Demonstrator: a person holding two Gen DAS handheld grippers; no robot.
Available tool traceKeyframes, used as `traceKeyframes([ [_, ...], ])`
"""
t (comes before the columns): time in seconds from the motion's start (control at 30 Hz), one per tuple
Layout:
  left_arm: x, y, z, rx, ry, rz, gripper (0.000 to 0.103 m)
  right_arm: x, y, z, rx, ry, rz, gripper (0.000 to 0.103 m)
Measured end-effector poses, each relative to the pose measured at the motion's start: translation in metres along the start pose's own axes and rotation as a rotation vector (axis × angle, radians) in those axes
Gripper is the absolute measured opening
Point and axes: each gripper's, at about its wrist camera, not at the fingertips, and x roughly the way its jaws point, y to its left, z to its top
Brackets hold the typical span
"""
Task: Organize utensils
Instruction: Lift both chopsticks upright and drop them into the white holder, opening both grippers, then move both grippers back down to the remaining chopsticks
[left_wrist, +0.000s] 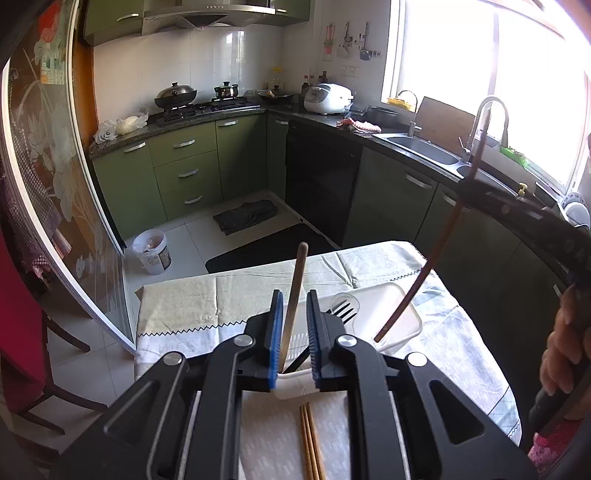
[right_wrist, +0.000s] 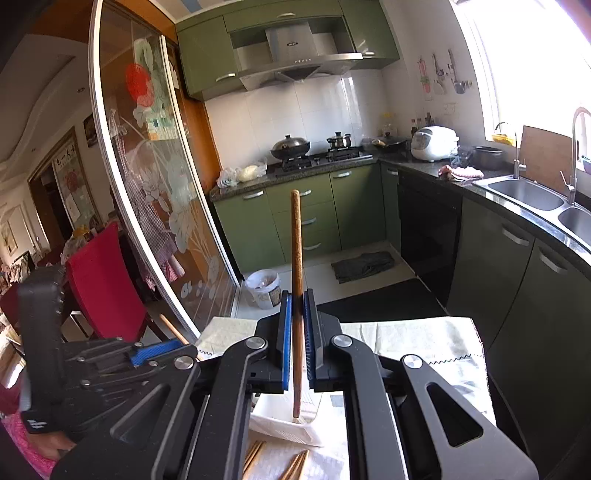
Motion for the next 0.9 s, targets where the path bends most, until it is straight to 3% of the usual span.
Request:
traceKeyframes([
  [0.23, -0.025, 0.002, -0.018, 0.007, 0.017, -0.025, 0.022, 0.039, 0.005, -0.041, -0.039, 0.096, -0.025, 0.007],
  [0.4, -0.032, -0.001, -0.041, 0.009, 0.085, -0.049, 0.023, 0.045, 0.006, -0.059, -0.043, 0.13, -0.019, 0.008],
  [0.67, -0.018, -0.004, -0.086, 0.009, 0.244, -0.081, 0.023, -0.014, -0.004, -0.071, -0.028, 0.074, -0.003, 0.009],
  [0.73, -0.001, -0.007, -0.104, 0.005, 0.32, -0.085, 0.023, -0.032, -0.008, -0.083, -0.025, 0.082, 0.0, 0.014],
  [0.9, 0.043, -0.005, -0.137, -0.03, 0.458, -0.084, 0.023, -0.06, -0.031, -0.122, -0.005, 0.146, -0.013, 0.014],
])
